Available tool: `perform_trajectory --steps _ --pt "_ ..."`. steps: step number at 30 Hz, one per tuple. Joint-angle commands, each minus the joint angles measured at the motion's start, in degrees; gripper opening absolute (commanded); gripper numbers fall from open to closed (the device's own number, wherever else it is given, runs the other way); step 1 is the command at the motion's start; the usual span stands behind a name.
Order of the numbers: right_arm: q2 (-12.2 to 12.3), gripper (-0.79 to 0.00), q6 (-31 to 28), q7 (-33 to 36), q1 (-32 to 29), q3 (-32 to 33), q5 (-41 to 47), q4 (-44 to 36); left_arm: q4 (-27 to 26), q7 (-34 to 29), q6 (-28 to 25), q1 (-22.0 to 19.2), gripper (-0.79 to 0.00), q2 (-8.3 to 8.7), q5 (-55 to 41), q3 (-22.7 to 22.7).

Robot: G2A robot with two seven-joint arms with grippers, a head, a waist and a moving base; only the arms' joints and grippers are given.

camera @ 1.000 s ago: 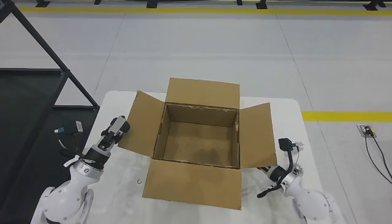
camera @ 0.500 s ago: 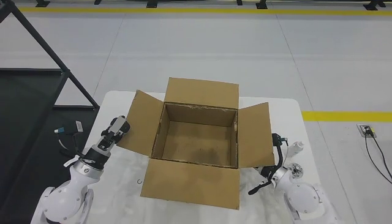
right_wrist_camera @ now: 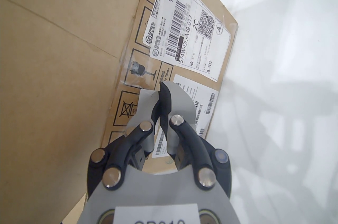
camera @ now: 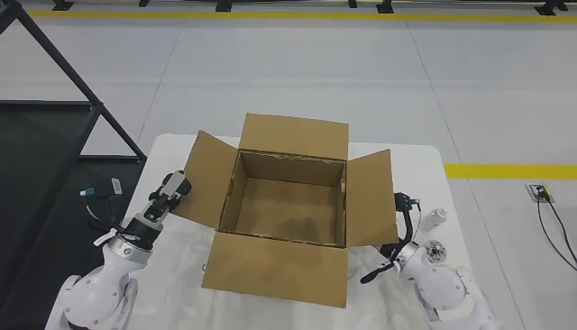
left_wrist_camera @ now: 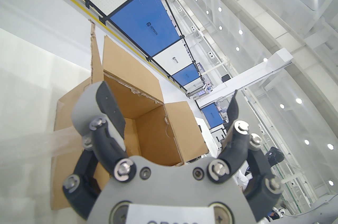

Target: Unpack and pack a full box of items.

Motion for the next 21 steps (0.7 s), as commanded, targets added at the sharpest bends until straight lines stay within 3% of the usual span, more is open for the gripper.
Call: perform_trajectory --steps 1,13,21 --pt "0.28 -0.785 -0.32 -0.59 -0.71 0.77 -1.63 -1.5 0.0 0.0 0.0 0.0 0.0 0.0 0.0 0.0" --pt "2.71 -0.785 -2.21 -3.86 -13.54 10.12 -19.53 -19.67 0.0 0.0 0.0 0.0 0.0 0.0 0.0 0.0" --pt "3.76 -0.785 -3.64 -6.43 -23.09 16.56 -29.34 -27.49 0.0 0.0 0.0 0.0 0.0 0.0 0.0 0.0"
